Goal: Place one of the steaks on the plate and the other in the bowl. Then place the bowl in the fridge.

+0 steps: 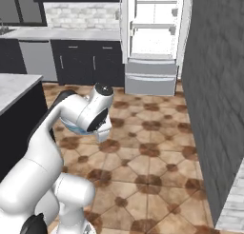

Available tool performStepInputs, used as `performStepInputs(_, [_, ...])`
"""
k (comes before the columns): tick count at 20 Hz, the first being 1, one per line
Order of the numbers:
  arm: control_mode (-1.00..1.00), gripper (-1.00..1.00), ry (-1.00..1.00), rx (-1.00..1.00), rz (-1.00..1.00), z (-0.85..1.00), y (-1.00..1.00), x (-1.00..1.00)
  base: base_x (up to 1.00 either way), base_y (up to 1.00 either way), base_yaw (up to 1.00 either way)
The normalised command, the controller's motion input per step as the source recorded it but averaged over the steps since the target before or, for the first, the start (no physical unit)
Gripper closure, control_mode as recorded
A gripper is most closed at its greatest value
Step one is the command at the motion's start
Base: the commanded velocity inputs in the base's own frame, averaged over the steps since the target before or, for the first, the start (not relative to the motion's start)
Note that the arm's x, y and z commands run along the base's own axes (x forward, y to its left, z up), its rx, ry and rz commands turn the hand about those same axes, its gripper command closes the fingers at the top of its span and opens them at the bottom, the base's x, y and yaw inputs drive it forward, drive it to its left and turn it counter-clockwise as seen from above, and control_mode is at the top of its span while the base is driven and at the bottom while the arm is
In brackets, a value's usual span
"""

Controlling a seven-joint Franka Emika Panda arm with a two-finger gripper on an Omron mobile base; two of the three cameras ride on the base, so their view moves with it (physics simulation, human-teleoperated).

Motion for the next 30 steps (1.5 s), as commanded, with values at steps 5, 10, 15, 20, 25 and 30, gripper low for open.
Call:
performStepInputs(5, [1.00, 1.00, 0.00, 0.00, 0.00, 0.00, 0.00, 0.00, 1.00, 0.00, 0.02])
performStepInputs(10, [1.00, 1.00, 0.00, 0.00, 0.00, 0.00, 0.00, 0.00, 1.00, -0.07, 0.01])
performStepInputs(15, [1.00, 1.00, 0.00, 0.00, 0.00, 0.00, 0.00, 0.00, 1.00, -0.24, 0.01])
performStepInputs(20, [1.00, 1.00, 0.00, 0.00, 0.00, 0.00, 0.00, 0.00, 1.00, -0.35, 0.02])
performStepInputs(25, [1.00, 1.00, 0.00, 0.00, 0.00, 0.00, 0.00, 0.00, 1.00, -0.33, 0.00])
performStepInputs(30, [1.00, 1.00, 0.00, 0.00, 0.00, 0.00, 0.00, 0.00, 1.00, -0.38, 0.00])
